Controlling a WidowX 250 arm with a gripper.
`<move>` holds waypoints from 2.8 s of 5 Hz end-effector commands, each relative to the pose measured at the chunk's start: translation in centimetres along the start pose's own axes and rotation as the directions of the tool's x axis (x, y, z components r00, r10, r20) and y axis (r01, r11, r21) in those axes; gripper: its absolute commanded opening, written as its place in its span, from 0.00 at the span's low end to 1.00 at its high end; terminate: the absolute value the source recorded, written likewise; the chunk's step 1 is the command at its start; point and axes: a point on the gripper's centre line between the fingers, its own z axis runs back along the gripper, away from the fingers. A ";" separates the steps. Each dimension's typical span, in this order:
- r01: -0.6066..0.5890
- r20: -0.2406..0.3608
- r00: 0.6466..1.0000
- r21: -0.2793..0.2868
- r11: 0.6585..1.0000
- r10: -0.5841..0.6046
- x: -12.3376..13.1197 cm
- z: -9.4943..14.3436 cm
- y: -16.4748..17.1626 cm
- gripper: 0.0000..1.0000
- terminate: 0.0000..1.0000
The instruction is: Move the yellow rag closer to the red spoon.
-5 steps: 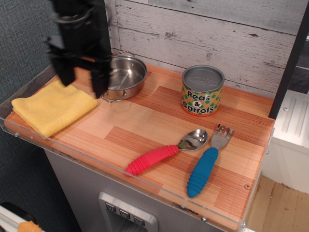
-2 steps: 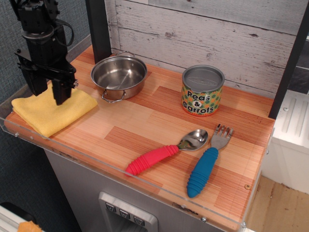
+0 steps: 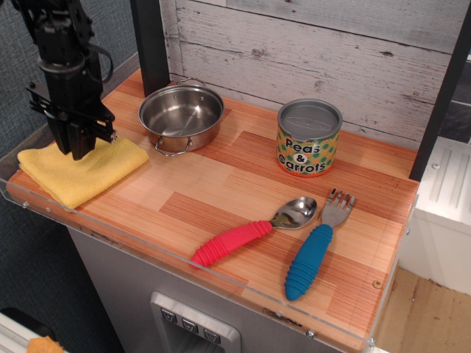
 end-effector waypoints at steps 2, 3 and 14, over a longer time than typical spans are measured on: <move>-0.060 0.048 0.997 -0.005 0.998 0.061 0.3 -0.8 0.3 0.00 0.00; -0.152 0.029 0.988 -0.019 0.988 0.152 -0.3 -0.6 -0.7 0.00 0.00; -0.286 0.144 0.940 -0.161 0.945 0.309 0.4 2.0 -13.0 0.00 0.00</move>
